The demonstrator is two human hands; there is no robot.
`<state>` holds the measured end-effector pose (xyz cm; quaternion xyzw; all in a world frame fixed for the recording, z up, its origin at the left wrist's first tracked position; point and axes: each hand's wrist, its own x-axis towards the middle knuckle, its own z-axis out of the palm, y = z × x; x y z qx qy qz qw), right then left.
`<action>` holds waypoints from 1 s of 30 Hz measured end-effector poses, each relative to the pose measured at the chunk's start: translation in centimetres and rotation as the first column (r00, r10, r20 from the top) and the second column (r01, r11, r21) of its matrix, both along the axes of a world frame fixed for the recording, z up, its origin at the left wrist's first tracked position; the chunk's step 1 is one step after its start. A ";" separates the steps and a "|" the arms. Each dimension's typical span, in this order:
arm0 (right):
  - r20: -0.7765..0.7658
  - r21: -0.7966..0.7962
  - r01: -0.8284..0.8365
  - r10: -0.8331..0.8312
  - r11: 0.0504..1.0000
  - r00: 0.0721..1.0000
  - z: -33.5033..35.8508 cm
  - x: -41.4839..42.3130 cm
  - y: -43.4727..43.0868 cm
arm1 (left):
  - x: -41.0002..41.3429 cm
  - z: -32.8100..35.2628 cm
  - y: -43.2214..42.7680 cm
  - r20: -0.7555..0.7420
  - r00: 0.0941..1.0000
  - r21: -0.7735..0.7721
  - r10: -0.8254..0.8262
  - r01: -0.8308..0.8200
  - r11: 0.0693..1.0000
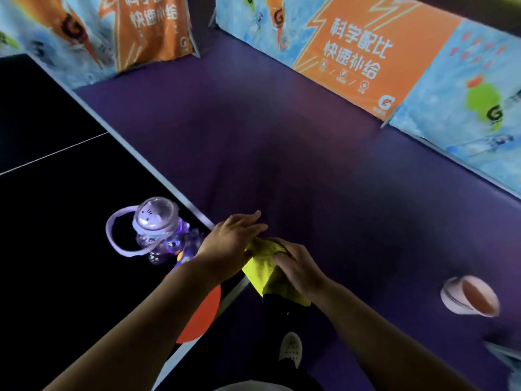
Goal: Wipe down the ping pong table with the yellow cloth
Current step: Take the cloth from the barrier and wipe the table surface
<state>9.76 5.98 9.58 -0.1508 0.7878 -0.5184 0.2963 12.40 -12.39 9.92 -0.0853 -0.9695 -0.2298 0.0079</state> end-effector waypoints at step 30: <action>-0.223 0.307 -0.216 0.291 0.927 0.930 -1.6 -42.1 -4.0 | -34.4 0.6 0.1 -0.161 0.765 0.167 0.623 -0.601 0.781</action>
